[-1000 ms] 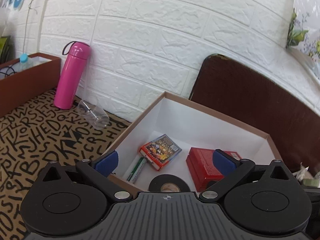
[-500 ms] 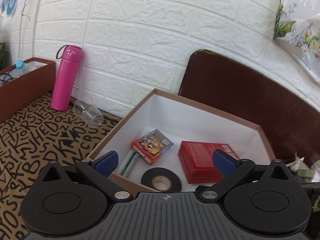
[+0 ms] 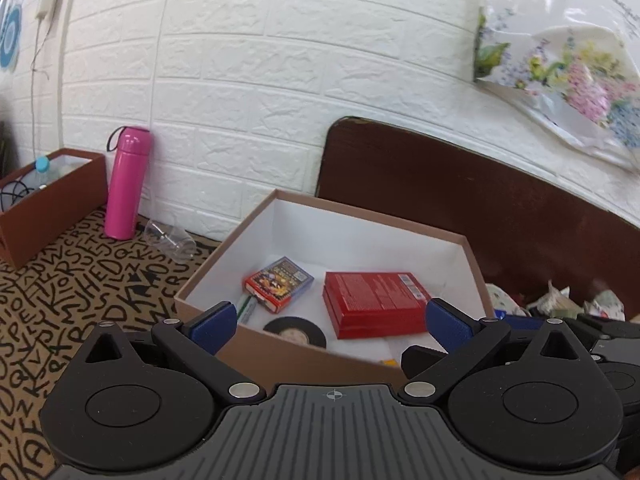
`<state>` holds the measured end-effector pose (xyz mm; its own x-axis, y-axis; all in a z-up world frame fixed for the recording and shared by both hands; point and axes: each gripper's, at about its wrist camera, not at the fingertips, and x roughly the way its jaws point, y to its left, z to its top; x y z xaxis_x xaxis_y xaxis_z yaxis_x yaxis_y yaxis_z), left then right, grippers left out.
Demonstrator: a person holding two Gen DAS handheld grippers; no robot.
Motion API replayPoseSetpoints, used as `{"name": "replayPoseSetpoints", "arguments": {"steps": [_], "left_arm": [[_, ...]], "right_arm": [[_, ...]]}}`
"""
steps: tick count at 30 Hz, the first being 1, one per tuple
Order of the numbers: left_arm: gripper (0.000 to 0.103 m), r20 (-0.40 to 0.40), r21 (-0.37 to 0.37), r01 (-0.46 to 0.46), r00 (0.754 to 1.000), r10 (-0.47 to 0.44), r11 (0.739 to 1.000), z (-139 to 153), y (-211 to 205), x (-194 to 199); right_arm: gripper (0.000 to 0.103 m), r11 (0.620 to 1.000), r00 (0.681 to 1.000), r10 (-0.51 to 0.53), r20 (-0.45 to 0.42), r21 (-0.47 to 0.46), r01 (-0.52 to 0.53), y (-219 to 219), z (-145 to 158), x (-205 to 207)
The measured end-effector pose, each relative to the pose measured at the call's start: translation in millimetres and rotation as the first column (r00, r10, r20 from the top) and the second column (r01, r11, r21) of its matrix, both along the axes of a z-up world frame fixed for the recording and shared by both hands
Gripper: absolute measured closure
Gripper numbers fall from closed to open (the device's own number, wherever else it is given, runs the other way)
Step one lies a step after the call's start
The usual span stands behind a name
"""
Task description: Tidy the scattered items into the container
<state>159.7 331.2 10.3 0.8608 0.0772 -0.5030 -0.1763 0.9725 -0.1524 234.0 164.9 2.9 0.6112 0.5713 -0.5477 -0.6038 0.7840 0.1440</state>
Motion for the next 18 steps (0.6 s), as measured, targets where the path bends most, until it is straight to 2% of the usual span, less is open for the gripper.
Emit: {"name": "replayPoseSetpoints", "arguments": {"steps": [5, 9, 13, 18], "left_arm": [[0.000, 0.029, 0.066, 0.012, 0.999, -0.014, 0.998, 3.5, -27.0, -28.2], [0.000, 0.018, 0.081, 0.013, 1.000, -0.014, 0.997, -0.5, -42.3, -40.3], [0.000, -0.020, 0.065, 0.007, 1.000, -0.006, 0.998, -9.8, -52.1, -45.0], [0.000, -0.050, 0.100, -0.002, 0.999, 0.007, 0.995, -19.0, -65.8, -48.5]], "right_arm": [[0.000, 1.000, 0.997, -0.004, 0.079, 0.028, 0.002, -26.3, 1.4, -32.3], [0.000, 1.000, 0.992, -0.019, 0.124, -0.010, 0.020, -39.4, 0.0, -50.8], [0.000, 0.999, 0.994, -0.032, 0.108, -0.016, 0.034, -51.1, -8.5, -61.1], [0.000, 0.998, 0.996, -0.051, 0.066, -0.022, 0.053, -60.1, -20.8, -64.1]]}}
